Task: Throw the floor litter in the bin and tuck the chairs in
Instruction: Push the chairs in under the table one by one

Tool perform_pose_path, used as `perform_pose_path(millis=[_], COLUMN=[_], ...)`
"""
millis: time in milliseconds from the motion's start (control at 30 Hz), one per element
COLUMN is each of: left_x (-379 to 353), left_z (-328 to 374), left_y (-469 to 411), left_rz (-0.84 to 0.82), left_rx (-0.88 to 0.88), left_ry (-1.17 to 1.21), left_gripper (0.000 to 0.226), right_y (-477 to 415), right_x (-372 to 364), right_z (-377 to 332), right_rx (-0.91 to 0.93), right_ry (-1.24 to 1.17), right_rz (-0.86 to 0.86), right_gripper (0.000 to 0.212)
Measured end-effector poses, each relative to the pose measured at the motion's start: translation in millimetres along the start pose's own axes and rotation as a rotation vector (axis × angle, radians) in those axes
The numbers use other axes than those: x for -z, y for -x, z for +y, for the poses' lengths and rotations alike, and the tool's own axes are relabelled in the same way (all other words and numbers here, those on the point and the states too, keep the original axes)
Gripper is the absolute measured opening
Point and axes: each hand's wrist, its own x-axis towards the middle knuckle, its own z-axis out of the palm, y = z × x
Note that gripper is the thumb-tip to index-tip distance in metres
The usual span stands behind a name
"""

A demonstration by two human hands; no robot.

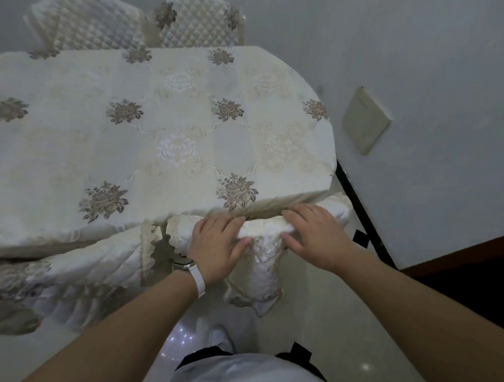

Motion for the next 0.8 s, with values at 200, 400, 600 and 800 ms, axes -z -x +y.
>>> perform_pose_path(millis=[200,400,600,800], left_x=[-9.7,-12.7,-12.1,-11.3], left_z=[0.7,9.1,15.3,17.8], left_y=[-1.6,-1.6,0.3,2.9], left_rz=[0.095,0.141,0.101,0.083], left_rx=[0.006,0.043,0.087,0.111], left_ry=[-0.032,-0.028,-0.017,-0.018], left_gripper=[0.045,0.041,0.041,0.043], right_y=[-11.0,-19.1,-21.1,-23.0], right_x=[-14.4,-14.6,-13.4,-12.0], right_z=[8.3,19.9,27.8,30.3], right_rx=[0.109,0.225,0.292,0.341], right_ry=[-0.047,-0.045,-0.069,-0.07], right_rz=[0.042,0.08,0.103,0.115], right_gripper=[0.053,0.047,0.046,0.045])
